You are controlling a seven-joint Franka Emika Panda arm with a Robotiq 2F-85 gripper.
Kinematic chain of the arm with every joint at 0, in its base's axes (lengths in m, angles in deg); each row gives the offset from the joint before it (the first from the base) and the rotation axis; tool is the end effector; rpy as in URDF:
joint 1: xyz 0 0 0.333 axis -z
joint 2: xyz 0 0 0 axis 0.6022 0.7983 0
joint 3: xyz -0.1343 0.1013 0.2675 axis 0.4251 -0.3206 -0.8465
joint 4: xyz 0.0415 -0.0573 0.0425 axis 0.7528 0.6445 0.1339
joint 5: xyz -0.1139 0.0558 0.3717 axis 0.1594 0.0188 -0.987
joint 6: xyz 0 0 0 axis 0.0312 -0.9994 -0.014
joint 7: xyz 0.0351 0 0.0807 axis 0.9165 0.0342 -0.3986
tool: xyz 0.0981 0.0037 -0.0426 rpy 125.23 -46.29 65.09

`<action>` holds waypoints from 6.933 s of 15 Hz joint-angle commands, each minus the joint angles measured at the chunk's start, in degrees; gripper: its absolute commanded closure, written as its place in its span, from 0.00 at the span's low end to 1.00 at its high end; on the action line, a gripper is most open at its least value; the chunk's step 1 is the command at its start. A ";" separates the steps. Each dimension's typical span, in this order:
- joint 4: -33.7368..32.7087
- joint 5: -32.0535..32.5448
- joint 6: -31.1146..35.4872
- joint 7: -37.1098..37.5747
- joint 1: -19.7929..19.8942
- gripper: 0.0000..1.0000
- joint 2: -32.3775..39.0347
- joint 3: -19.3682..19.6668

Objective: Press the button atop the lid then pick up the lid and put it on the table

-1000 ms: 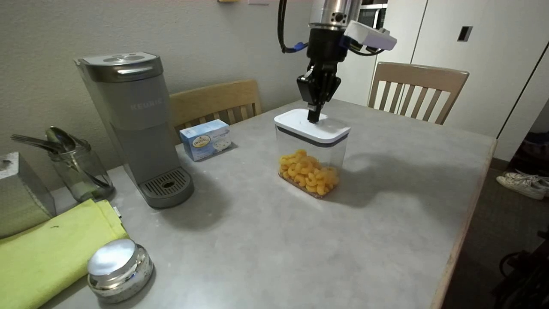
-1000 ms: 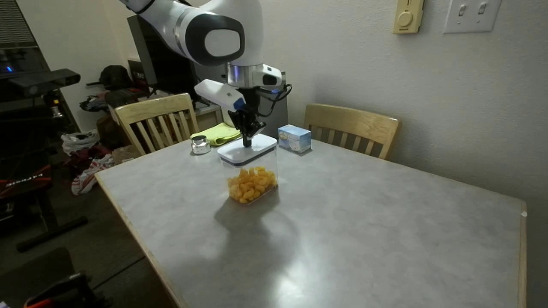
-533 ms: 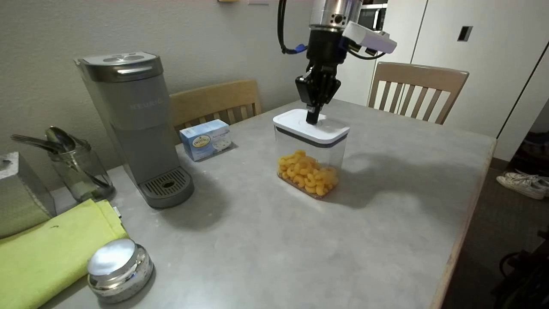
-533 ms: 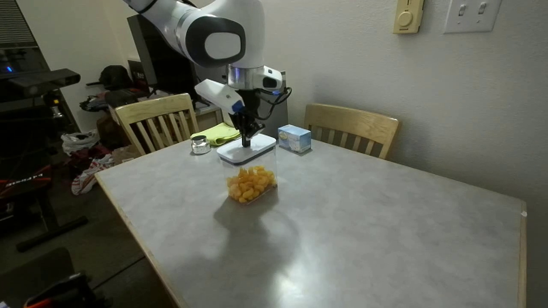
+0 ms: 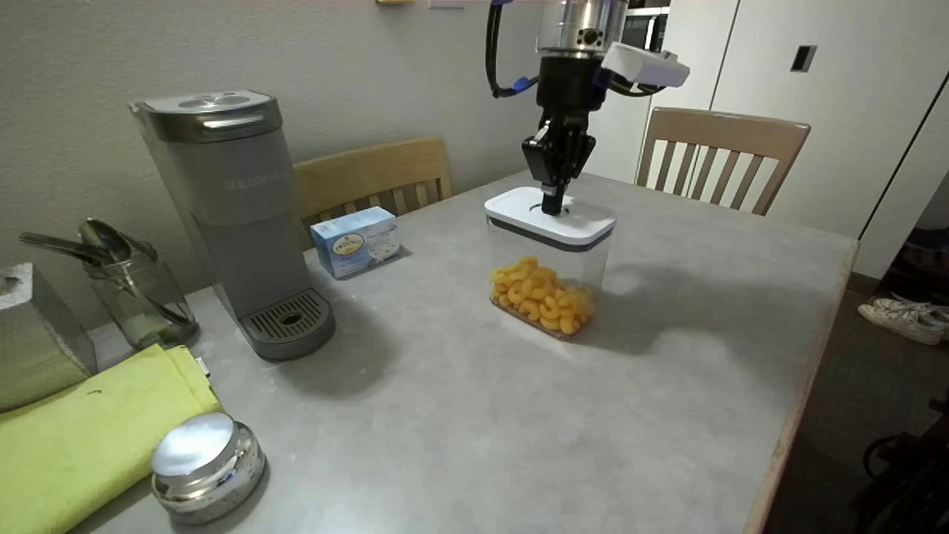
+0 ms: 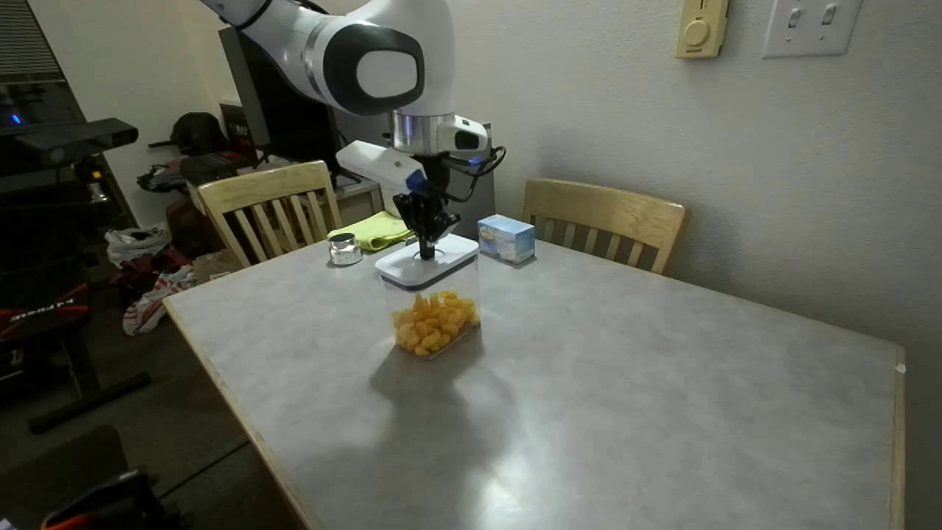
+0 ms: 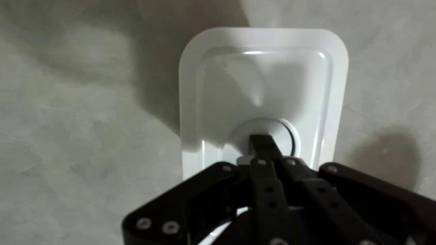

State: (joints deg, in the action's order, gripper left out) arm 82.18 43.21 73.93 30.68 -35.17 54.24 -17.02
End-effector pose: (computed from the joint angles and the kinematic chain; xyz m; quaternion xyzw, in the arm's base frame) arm 0.6306 0.0083 0.3030 -0.9976 -0.0275 -0.0108 0.0621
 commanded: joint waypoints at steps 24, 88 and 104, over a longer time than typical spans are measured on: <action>-5.55 8.65 -12.52 4.92 -0.28 0.47 -7.96 2.59; -8.68 7.45 -8.73 6.02 -1.26 0.28 4.56 2.46; -8.98 8.05 -10.32 6.40 -1.35 0.71 4.09 2.77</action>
State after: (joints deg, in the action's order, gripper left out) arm 73.43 49.97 64.44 36.19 -36.30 58.61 -14.89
